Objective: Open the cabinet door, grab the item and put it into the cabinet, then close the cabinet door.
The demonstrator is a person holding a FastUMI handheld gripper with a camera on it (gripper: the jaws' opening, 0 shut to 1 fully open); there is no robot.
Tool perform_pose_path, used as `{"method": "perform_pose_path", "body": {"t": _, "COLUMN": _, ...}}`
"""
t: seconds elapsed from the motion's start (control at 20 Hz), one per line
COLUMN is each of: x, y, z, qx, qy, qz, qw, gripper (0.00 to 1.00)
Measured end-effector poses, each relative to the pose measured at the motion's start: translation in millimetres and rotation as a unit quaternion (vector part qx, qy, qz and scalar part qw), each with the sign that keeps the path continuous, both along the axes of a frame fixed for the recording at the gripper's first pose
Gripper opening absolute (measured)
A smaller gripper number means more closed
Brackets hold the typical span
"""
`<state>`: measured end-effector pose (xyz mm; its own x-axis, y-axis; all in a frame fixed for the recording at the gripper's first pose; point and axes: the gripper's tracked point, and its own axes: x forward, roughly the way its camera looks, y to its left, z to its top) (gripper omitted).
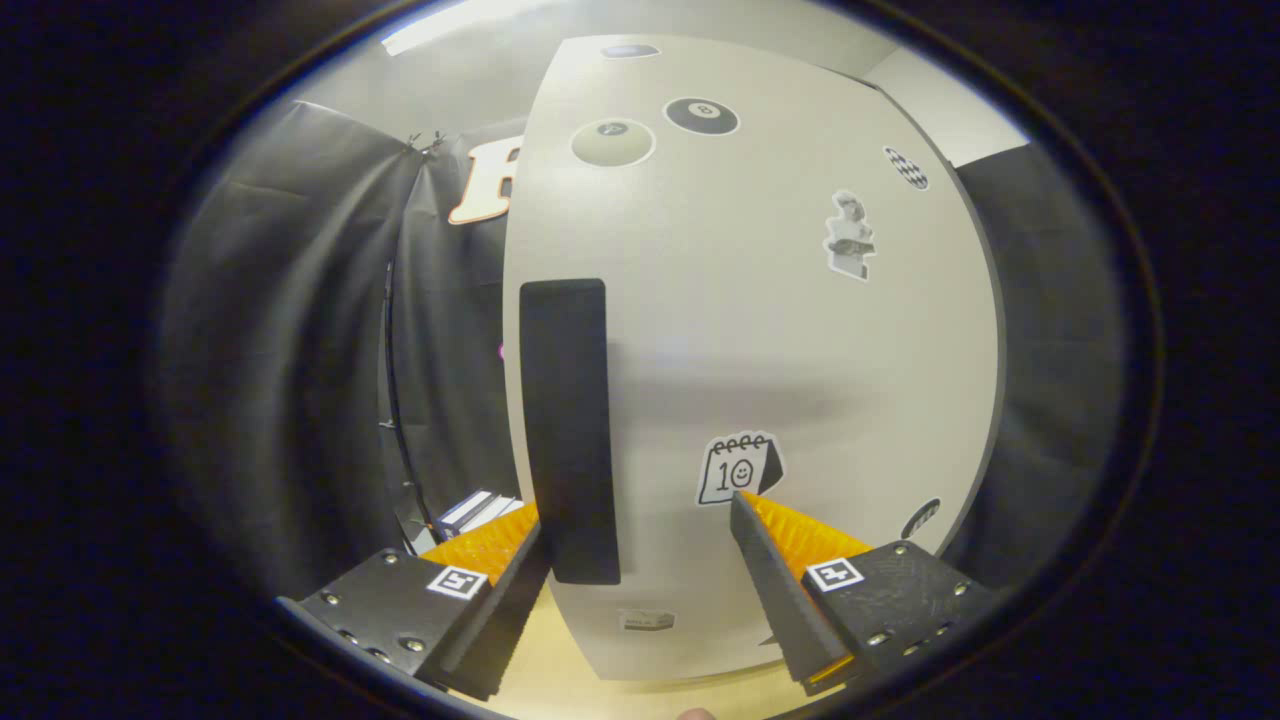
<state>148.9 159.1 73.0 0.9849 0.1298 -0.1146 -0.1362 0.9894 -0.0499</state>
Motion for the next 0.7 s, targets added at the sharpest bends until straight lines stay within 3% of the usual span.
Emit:
{"method": "perform_pose_path", "body": {"t": 0.3, "x": 24, "y": 0, "z": 0, "qx": -0.015, "qy": -0.028, "qz": -0.042, "qw": 0.999, "gripper": 1.00}}
{"method": "perform_pose_path", "body": {"t": 0.7, "x": 31, "y": 3, "z": -3, "qx": -0.013, "qy": -0.034, "qz": -0.050, "qw": 0.998, "gripper": 1.00}}
